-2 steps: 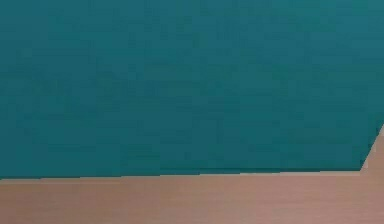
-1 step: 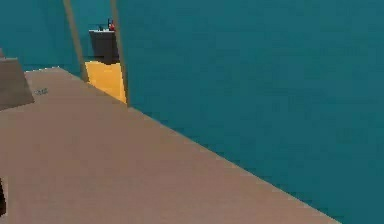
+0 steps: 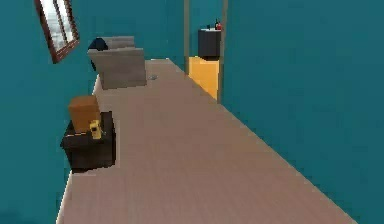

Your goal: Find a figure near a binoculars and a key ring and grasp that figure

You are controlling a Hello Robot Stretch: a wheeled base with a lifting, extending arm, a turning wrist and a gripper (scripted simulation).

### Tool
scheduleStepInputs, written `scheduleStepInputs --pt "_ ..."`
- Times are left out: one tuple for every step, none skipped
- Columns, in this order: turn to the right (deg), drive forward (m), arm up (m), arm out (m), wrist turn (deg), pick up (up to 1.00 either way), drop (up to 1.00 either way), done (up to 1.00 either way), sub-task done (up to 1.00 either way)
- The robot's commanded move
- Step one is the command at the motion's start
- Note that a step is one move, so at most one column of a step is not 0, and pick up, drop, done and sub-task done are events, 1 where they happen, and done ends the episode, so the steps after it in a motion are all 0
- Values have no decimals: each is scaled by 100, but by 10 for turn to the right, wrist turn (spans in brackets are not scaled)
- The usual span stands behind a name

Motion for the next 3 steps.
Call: scheduleStepInputs --pt "0 100 0 0 0 0 0 0 0" --pt "0 100 0 0 0 0 0 0 0" --pt "-30 0 0 0 0 0 0 0 0"
